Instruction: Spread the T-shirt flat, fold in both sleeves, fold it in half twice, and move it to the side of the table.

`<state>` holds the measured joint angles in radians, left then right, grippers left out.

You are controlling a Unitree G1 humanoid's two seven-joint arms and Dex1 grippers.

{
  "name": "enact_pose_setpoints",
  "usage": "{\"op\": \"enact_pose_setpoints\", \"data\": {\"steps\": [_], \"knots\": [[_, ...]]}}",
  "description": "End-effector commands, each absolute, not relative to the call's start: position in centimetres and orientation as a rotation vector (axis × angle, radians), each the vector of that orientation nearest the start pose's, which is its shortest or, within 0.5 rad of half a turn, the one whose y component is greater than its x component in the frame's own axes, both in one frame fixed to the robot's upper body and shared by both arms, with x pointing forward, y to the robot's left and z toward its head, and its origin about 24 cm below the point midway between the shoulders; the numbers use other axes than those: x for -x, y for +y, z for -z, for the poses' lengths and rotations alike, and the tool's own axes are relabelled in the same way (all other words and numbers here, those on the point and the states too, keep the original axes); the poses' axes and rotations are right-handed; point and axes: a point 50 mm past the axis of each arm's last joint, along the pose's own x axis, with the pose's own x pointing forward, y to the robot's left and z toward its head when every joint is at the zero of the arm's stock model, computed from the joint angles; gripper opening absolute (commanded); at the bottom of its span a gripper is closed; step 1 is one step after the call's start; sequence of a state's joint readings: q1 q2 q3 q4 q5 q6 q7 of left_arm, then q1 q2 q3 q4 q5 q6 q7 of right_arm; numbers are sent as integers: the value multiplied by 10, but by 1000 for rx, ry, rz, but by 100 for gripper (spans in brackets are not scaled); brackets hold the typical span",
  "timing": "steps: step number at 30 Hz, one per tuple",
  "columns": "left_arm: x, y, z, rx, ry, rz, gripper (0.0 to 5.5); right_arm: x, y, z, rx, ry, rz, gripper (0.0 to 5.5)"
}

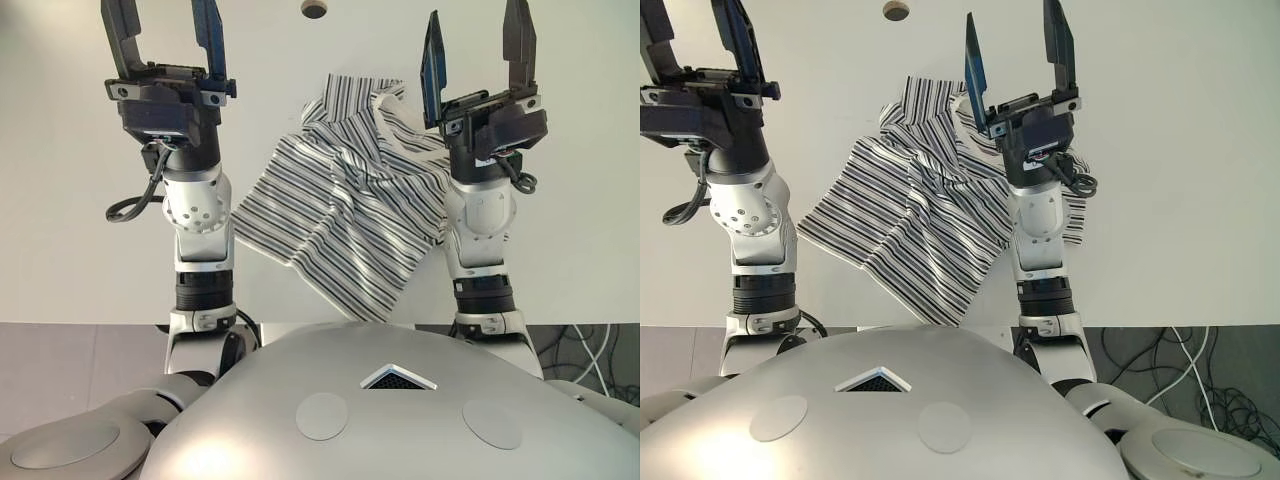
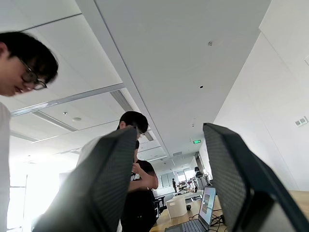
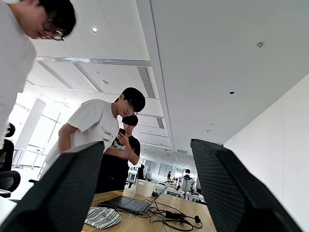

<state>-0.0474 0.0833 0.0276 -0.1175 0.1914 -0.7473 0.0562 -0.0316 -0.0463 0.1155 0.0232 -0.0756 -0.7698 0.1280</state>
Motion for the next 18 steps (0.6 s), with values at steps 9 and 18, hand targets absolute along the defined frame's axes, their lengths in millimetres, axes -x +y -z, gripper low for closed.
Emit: {"op": "enact_pose_setpoints", "data": {"steps": [9, 18], "knots": [[-235, 141, -125, -243, -796, 48, 252, -233, -115, -113, 180, -768, -123, 335], [-232, 136, -122, -281, -794, 118, 252, -229, -113, -110, 134, -707, -293, 335]]}}
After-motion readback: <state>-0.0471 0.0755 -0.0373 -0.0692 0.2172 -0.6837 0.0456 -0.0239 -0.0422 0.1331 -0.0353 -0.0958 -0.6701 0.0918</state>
